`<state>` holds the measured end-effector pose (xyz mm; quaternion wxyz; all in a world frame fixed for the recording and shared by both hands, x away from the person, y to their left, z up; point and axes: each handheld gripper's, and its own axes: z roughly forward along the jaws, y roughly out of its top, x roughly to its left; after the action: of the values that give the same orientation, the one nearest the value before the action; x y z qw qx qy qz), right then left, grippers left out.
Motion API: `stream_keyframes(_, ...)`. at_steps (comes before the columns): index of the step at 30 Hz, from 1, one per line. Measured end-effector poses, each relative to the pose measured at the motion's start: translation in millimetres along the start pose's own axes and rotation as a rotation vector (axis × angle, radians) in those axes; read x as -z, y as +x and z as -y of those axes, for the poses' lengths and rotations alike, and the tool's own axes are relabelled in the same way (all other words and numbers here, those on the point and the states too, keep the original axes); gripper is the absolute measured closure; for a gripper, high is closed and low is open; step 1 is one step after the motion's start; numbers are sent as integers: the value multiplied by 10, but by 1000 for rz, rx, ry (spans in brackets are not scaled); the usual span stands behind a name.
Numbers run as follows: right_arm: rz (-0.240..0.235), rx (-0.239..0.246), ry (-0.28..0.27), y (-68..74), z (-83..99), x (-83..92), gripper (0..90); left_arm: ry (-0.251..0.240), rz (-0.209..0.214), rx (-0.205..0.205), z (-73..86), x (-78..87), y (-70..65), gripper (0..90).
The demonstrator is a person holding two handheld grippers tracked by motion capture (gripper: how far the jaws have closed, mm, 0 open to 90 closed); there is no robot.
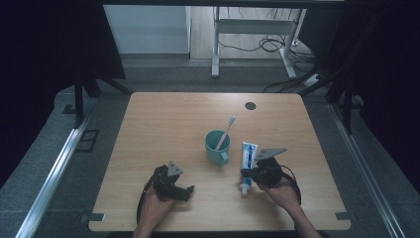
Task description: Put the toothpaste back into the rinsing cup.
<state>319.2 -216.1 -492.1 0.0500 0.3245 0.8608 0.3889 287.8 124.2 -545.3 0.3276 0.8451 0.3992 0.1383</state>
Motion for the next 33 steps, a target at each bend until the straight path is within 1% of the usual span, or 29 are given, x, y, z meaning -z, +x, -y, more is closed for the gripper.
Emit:
stream_keyframes(7, -13, 12, 32, 47, 4, -149, 895, 0, 0, 0, 0, 0, 0, 0)
stream_keyframes(12, -18, 10, 52, 49, 43, -214, 895, 0, 0, 0, 0, 0, 0, 0)
stream_keyframes(14, -23, 3, 52, 44, 50, -215, 895, 0, 0, 0, 0, 0, 0, 0)
stream_keyframes(21, -9, 6, 64, 39, 67, -180, 895, 0, 0, 0, 0, 0, -1, 0)
stream_keyframes(33, 13, -23, 62, -60, 173, -77, 890, 0, 1, 0, 0, -1, 0, 0)
